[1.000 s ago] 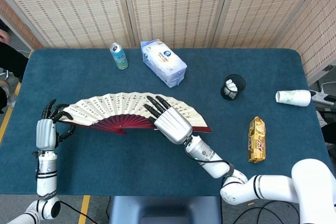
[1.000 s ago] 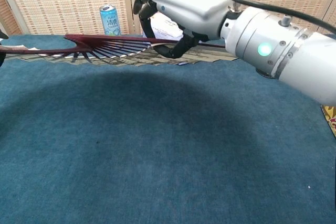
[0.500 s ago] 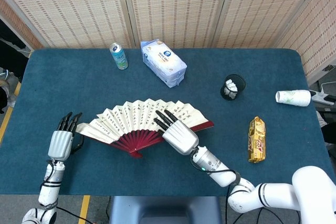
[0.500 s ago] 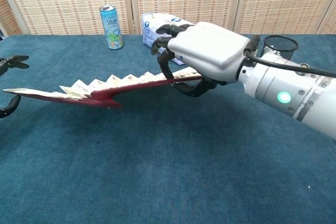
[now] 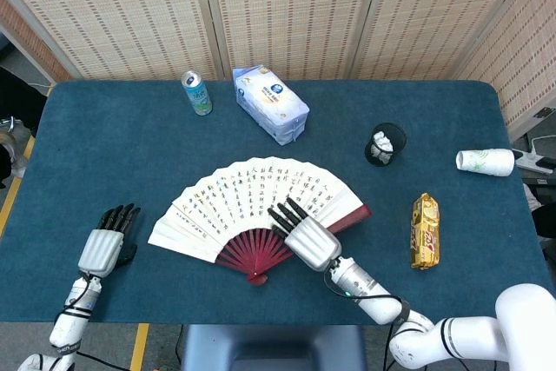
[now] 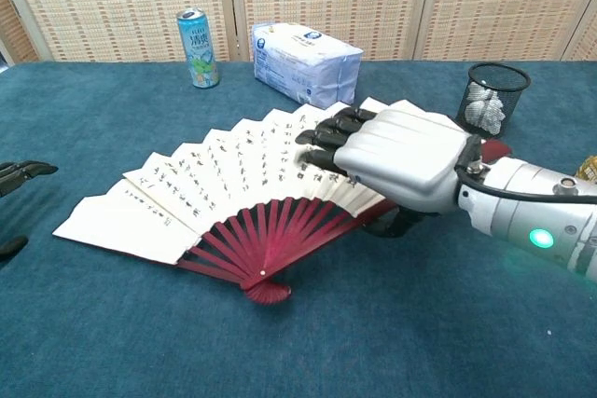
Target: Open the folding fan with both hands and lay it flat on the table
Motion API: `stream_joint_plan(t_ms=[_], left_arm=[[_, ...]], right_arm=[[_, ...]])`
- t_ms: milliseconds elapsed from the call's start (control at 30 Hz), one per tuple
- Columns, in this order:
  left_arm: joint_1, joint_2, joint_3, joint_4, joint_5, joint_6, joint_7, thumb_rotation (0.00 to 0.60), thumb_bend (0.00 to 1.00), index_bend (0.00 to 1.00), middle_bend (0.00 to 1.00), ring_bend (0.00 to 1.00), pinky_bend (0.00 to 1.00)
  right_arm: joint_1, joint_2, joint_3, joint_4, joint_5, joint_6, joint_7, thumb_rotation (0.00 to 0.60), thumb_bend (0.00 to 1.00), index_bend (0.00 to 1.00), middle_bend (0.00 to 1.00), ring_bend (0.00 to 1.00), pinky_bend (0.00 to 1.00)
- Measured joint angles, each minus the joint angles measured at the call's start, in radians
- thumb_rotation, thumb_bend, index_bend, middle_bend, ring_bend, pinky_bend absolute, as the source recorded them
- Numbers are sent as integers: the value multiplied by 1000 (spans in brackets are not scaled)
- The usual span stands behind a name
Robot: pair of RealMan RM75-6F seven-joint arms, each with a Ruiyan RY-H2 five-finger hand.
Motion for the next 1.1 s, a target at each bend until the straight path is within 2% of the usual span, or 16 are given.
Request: stream_joint_plan(t_ms=[67,167,367,500,600,700,867,1033,1100], left_arm=[[-3,36,5,-51,-1,-26,8,600,351,0,0,0,83],[-8,99,10,-150,-5,-60,15,600,342,0,0,0,83],[-19,250,16,-388,-22,-123,40,600,339,0,0,0,83],[-19,356,15,-542,-38,-145,60,600,342,0,0,0,83],[-4,433,5,-632,-45,-107,75,600,373,0,0,0,83],[27,480,-5,-691,-41,-14,83,600,409,0,0,0,82],[112,553,-12,-783,-2,211,97,600,410,0,0,0,50],[203,576,-14,-806,76,430,151,600,407,0,0,0,44],[225,580,-13,-807,96,464,158,600,405,0,0,0,44]], right_arm=[[1,16,-1,-28,36,-21,-59,600,41,0,0,0,0],[5,41,1,-79,104,-46,-147,600,1,0,0,0,0],[14,99,-11,-172,210,-68,-286,600,0,0,0,0,0],[8,142,-16,-223,244,-56,-303,600,0,0,0,0,0],[-16,174,-13,-249,208,-12,-239,600,0,0,0,0,0],[-66,231,-21,-272,125,67,-124,600,0,0,0,0,0],[-220,345,-71,-275,-40,289,111,600,0,0,0,0,0],[-426,398,-115,-181,-114,521,338,600,0,0,0,0,0],[-477,405,-124,-123,-121,562,422,600,0,0,0,0,0]])
